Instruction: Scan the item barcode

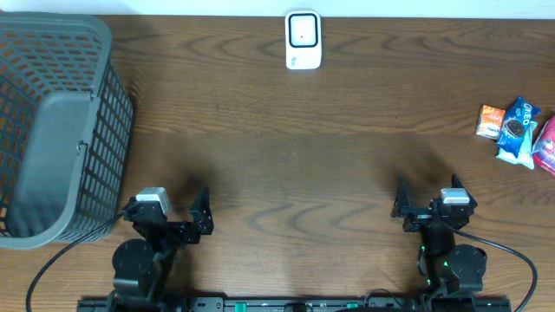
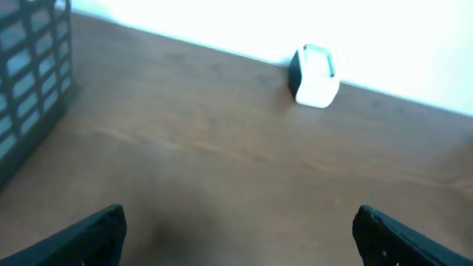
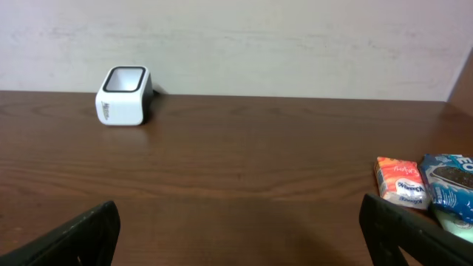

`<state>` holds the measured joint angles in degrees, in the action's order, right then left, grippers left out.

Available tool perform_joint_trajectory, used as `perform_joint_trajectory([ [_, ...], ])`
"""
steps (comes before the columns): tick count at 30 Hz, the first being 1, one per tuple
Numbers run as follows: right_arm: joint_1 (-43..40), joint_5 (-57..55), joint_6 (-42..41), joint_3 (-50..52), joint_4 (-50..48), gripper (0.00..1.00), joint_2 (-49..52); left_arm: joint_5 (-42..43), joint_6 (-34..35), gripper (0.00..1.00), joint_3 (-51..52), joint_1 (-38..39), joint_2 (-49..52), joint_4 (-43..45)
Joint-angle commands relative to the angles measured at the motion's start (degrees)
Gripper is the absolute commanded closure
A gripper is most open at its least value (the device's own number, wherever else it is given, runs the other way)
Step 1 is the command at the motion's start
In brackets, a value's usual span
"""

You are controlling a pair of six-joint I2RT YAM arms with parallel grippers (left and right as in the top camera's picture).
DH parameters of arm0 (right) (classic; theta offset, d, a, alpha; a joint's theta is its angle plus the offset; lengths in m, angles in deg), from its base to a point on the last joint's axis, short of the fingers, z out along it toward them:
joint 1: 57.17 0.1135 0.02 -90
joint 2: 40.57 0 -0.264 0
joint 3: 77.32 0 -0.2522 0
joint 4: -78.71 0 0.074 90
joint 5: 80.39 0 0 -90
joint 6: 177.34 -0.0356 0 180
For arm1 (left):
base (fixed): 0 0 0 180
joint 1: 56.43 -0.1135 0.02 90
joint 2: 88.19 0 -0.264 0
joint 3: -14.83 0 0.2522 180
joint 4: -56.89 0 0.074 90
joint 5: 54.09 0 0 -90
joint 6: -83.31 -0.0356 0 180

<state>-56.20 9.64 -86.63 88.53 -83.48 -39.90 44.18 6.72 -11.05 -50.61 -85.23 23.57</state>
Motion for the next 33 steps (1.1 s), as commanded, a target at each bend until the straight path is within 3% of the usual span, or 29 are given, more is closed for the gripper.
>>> perform_joint_trajectory([
  [1,0.24,-0.55,0.66,0.09,0.26,0.01,-0.37,1.92,-0.92,0.02,2.82,-0.02,-2.32,5.51],
  [15,0.24,-0.55,0.66,0.09,0.24,0.01,-0.37,2.67,-0.92,0.02,11.93,-3.96,-2.91,22.77],
  [26,0.24,-0.55,0.66,0.09,0.26,0.01,-0.37,-1.77,-1.22,0.02,11.89,-3.93,-2.91,17.88],
  [33,0.24,-0.55,0.66,0.09,0.24,0.01,-0.37,-1.40,-9.31,0.02,11.89,-3.93,-2.91,15.96],
])
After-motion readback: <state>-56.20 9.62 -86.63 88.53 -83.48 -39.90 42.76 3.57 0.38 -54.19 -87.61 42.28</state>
